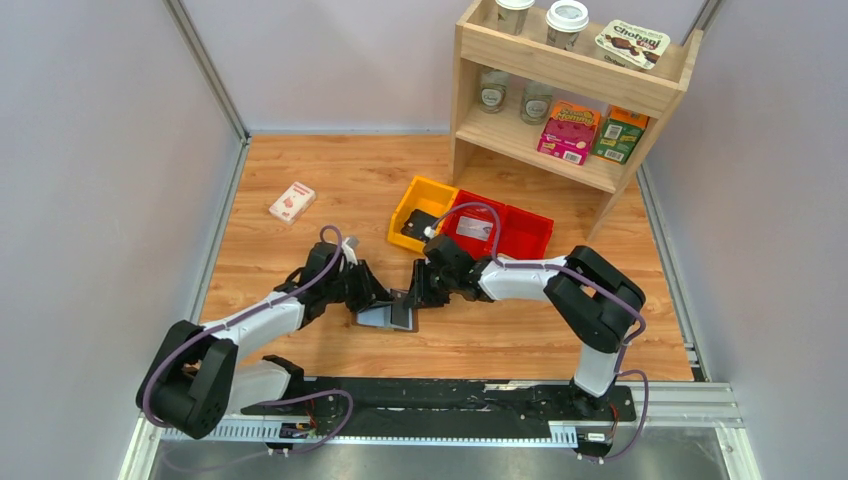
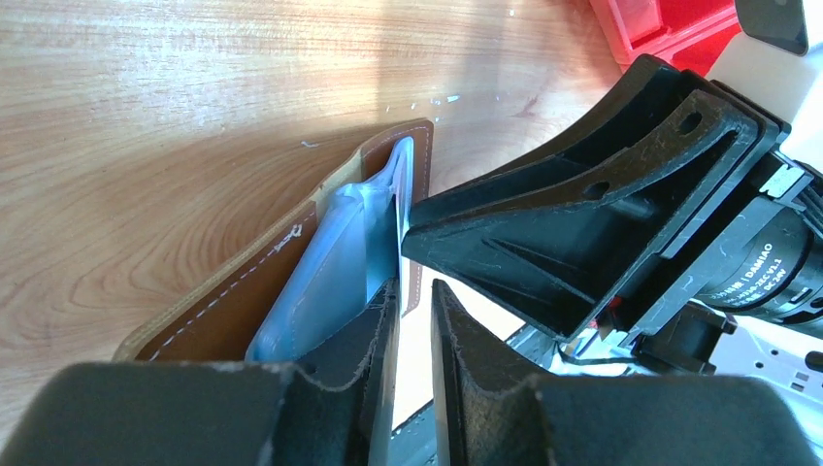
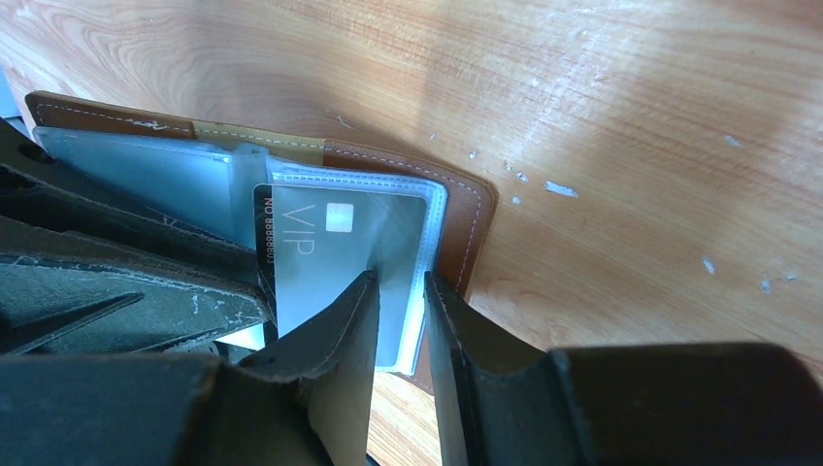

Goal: Take the credit cards out of the card holder
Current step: Remove the credit card from the card holder.

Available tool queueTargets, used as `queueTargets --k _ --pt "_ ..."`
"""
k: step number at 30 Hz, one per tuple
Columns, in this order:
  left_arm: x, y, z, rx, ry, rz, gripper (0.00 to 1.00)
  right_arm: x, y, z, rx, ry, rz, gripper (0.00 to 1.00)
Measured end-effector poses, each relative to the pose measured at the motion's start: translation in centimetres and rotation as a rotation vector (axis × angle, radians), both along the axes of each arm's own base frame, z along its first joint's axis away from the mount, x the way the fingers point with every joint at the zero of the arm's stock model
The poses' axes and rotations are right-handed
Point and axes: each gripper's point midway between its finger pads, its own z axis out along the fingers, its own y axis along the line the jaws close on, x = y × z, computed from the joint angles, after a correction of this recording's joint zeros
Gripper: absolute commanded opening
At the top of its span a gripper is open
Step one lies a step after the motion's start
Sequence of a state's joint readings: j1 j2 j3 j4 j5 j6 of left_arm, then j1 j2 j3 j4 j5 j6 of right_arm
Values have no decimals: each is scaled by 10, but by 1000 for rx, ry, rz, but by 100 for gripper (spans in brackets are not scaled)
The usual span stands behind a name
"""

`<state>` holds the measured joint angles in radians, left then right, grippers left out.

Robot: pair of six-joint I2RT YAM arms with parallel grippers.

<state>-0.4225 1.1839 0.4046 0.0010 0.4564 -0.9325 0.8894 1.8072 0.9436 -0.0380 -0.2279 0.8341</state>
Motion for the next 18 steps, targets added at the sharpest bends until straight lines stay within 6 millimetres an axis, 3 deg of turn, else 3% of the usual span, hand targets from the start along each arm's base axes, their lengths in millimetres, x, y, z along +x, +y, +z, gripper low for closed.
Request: queueTargets --k 18 --pt "3 -10 -16 -58 47 -6 25 0 2 0 31 20 -4 31"
